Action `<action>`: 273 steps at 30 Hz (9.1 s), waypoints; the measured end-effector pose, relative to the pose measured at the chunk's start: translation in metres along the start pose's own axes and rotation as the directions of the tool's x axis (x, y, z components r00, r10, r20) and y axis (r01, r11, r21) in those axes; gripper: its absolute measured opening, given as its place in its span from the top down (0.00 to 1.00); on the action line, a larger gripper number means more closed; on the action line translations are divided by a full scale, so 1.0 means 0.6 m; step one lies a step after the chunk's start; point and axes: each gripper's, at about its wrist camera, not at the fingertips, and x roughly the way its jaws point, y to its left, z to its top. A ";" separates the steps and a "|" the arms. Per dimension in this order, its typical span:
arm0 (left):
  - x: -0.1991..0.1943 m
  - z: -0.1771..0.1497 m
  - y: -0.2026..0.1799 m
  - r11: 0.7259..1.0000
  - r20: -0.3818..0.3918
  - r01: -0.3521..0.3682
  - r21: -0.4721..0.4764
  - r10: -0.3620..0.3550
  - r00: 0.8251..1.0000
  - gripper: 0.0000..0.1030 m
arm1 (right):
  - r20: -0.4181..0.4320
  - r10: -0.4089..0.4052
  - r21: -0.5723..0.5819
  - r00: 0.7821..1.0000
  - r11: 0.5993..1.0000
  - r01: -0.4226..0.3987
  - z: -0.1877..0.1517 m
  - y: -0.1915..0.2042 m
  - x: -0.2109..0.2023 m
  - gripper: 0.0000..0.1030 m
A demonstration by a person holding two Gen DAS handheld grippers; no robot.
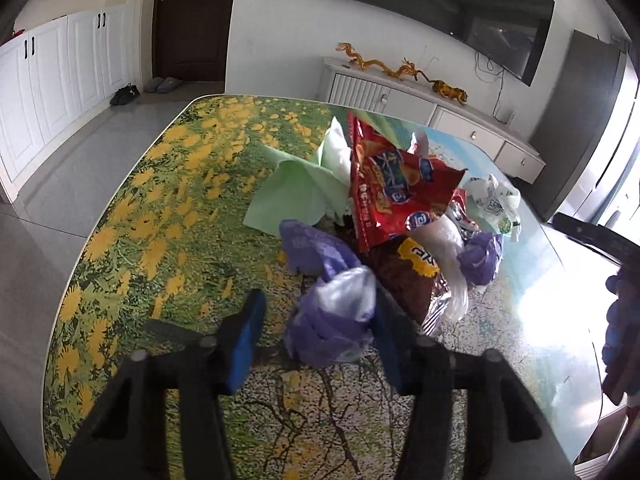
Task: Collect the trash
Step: 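Grasp the purple plastic bag with left tool while right tool grasps white plastic bag, then carry both bags over the trash bin and open both tools to drop them, then move both tools back to the trash pile on the table, then grasp the green paper with left tool while right tool grasps pink wrapper, then carry green paper and pink wrapper over the bin and open both tools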
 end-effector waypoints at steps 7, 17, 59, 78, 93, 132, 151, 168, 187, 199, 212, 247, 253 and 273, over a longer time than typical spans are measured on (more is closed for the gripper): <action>-0.019 0.004 0.007 1.000 0.016 0.006 0.000 -0.006 1.000 0.69 | -0.026 0.093 -0.013 0.995 0.996 -0.093 0.037 0.023 0.067 0.45; -0.066 0.014 -0.014 0.999 0.067 -0.023 0.027 0.021 0.998 0.70 | -0.061 0.137 -0.048 0.989 0.989 -0.140 0.047 0.031 0.114 0.67; 0.188 -0.037 -0.840 0.711 -0.367 0.492 0.503 -0.340 0.866 0.60 | -0.149 -0.252 0.461 0.956 0.838 0.293 -0.233 -0.593 -0.094 0.49; 0.141 0.030 -0.785 0.817 -0.078 0.260 0.515 -0.258 0.963 0.37 | -0.038 -0.387 0.481 0.921 0.801 0.356 -0.212 -0.572 -0.188 0.01; -0.025 0.074 -0.570 0.924 0.267 -0.060 0.376 -0.046 0.963 0.37 | 0.198 -0.377 0.401 0.905 0.874 0.276 -0.115 -0.421 -0.277 0.00; -0.157 0.081 -0.162 0.983 0.353 -0.177 -0.040 0.180 0.918 0.33 | 0.261 -0.256 0.046 0.931 0.966 0.253 -0.006 -0.092 -0.254 0.00; -0.120 0.067 -0.039 0.965 0.270 -0.242 -0.103 0.261 0.927 0.33 | 0.212 -0.155 -0.051 0.965 0.984 0.170 0.009 -0.005 -0.191 0.03; 0.014 0.094 0.066 0.994 0.078 -0.092 -0.060 0.097 0.992 0.34 | 0.016 0.066 -0.137 0.998 0.989 -0.064 0.049 0.070 0.006 0.33; 0.136 0.140 0.039 0.999 -0.052 0.041 -0.015 -0.042 0.998 0.36 | -0.141 0.212 -0.142 0.967 0.962 -0.232 0.085 0.126 0.177 0.40; 0.098 0.138 0.052 0.996 0.000 0.077 -0.046 -0.077 0.997 0.74 | -0.128 0.245 -0.114 0.961 0.959 -0.260 0.083 0.106 0.168 0.85; -0.010 0.141 0.018 0.998 0.111 0.061 -0.017 -0.059 0.992 0.75 | -0.005 0.243 -0.105 0.970 0.964 -0.243 0.079 0.065 0.058 0.98; -0.025 0.161 -0.125 0.981 0.134 0.176 0.085 -0.186 0.973 0.75 | -0.015 0.208 -0.028 0.978 0.978 -0.209 0.068 -0.020 0.108 0.74; -0.046 0.151 -0.204 0.960 0.122 0.227 0.162 -0.248 0.961 0.75 | 0.089 0.194 0.031 0.977 0.980 -0.197 0.049 -0.087 -0.004 0.74; 0.112 0.037 -0.734 0.715 -0.274 0.532 0.453 -0.457 0.846 0.72 | 0.014 -0.245 0.422 0.969 0.880 0.216 -0.169 -0.503 -0.155 0.74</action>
